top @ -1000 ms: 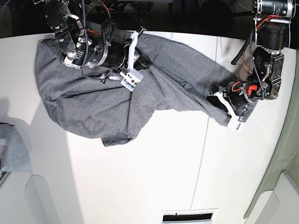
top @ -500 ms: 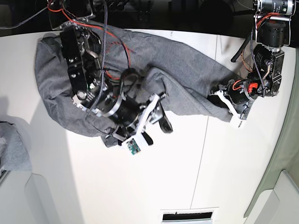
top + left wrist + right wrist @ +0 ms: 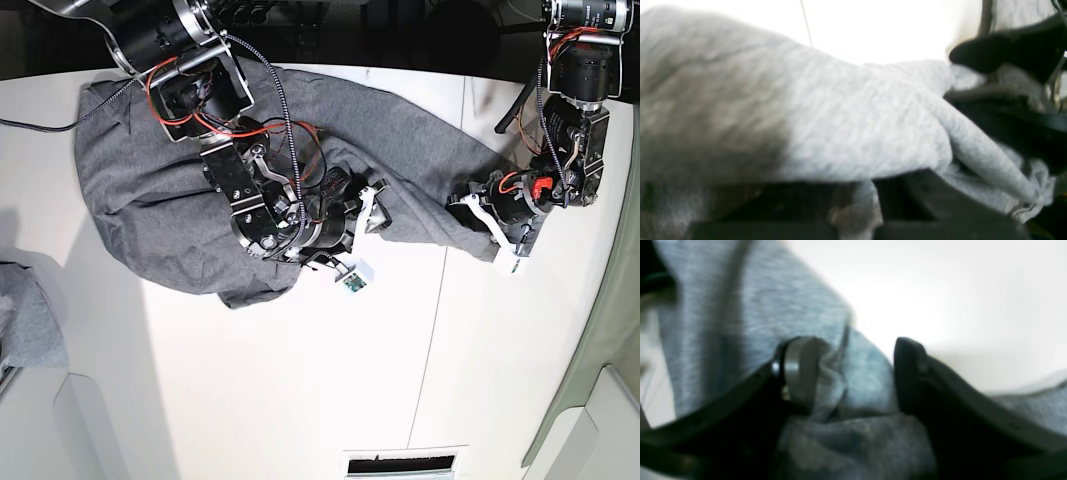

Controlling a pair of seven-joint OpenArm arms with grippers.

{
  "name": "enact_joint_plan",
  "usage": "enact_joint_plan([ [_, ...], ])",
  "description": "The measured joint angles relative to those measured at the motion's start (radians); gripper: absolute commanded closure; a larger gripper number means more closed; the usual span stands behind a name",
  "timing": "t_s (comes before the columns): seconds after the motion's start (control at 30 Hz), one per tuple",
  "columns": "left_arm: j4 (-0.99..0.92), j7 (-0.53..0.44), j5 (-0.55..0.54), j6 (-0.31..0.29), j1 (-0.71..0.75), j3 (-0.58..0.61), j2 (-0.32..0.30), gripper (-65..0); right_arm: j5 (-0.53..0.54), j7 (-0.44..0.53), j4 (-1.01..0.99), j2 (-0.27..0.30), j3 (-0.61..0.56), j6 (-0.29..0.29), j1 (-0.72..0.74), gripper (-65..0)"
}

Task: Layout the t-shirt on the table in an organized manner, then fold the t-shirt properly
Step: 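Drag the grasped fabric with the right gripper away from the left gripper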

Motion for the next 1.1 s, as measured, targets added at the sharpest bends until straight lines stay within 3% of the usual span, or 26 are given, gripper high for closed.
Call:
enact_joint_plan([
  [0.1, 0.0, 0.001, -0.003, -0.001, 0.0, 0.0, 0.0, 0.0, -0.002, 0.001, 0.052, -0.004, 0.0, -0.001, -0.053, -8.1],
  [0.2, 0.0, 0.005, -0.003, -0.001, 0.001, 0.0, 0.0, 0.0, -0.005, 0.003, 0.12, 0.0, -0.001, 0.0, -0.1, -0.2],
  [0.3, 0.0, 0.021, -0.005, -0.001, -0.002, 0.0, 0.0, 0.0, -0.023, 0.013, 0.177, 0.002, -0.001, -0.001, -0.103, 0.0],
  [0.43, 0.0, 0.028, -0.019, -0.008, 0.007, 0.0, -0.01, 0.0, -0.098, 0.105, 0.234, -0.001, -0.002, 0.0, -0.081, 0.0],
  [0.63, 0.005, 0.023, -0.051, -0.027, 0.046, -0.001, -0.029, 0.0, -0.18, 0.097, 0.23, 0.007, -0.005, -0.002, 0.012, 0.0],
  [0.73, 0.006, 0.02, -0.057, -0.037, 0.062, -0.003, -0.035, 0.0, -0.207, 0.107, 0.231, 0.016, -0.001, -0.062, 0.089, 0.0],
  [0.97, 0.007, 0.028, -0.101, -0.071, 0.098, -0.006, -0.039, 0.0, -0.22, 0.116, 0.232, 0.009, 0.098, -0.124, 0.224, 0.0],
  [1.1, 0.008, 0.028, -0.102, -0.075, 0.1, -0.007, -0.039, 0.0, -0.153, 0.115, 0.232, 0.004, 0.173, -0.136, 0.251, -30.0],
])
